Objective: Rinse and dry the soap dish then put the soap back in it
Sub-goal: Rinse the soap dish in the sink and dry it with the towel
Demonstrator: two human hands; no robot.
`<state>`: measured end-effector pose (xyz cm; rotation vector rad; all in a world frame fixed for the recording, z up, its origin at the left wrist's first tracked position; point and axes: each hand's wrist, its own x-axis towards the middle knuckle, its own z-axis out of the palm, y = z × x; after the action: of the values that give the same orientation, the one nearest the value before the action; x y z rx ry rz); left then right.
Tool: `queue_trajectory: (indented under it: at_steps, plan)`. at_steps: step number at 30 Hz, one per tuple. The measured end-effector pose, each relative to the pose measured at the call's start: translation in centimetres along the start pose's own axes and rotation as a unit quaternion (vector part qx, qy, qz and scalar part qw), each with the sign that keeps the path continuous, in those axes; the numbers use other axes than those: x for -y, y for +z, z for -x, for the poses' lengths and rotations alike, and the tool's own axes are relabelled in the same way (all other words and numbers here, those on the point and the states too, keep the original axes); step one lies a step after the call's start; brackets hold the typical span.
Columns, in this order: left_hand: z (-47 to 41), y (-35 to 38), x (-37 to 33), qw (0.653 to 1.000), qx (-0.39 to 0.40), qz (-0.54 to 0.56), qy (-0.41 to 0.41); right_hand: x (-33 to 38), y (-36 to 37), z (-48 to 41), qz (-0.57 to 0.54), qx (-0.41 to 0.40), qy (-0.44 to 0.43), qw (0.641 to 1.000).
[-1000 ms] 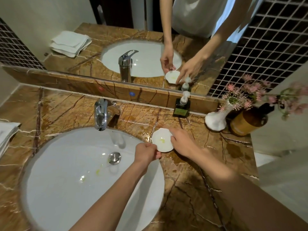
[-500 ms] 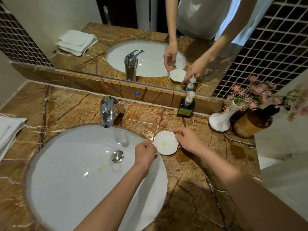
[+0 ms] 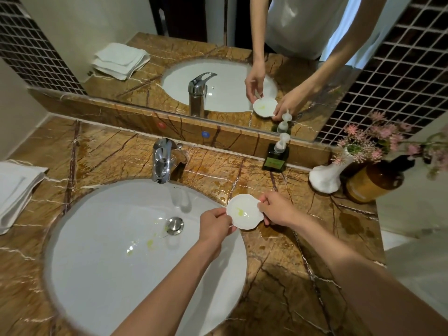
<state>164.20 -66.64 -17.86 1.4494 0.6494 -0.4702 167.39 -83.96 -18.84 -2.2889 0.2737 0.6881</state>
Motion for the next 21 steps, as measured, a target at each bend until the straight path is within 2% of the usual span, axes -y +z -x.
queue_trajectory:
  at_steps: [14, 21]
  plan:
    - [1.2, -2.3, -0.4, 0.999, -0.039, 0.035, -0.006, 2.0, 0.6, 1.7, -0.137, 0.086, -0.010, 0.987]
    - [1.7, -4.2, 0.0, 0.997, -0.067, 0.031, 0.006, 3.6, 2.1, 2.5, -0.131, 0.091, -0.031, 0.987]
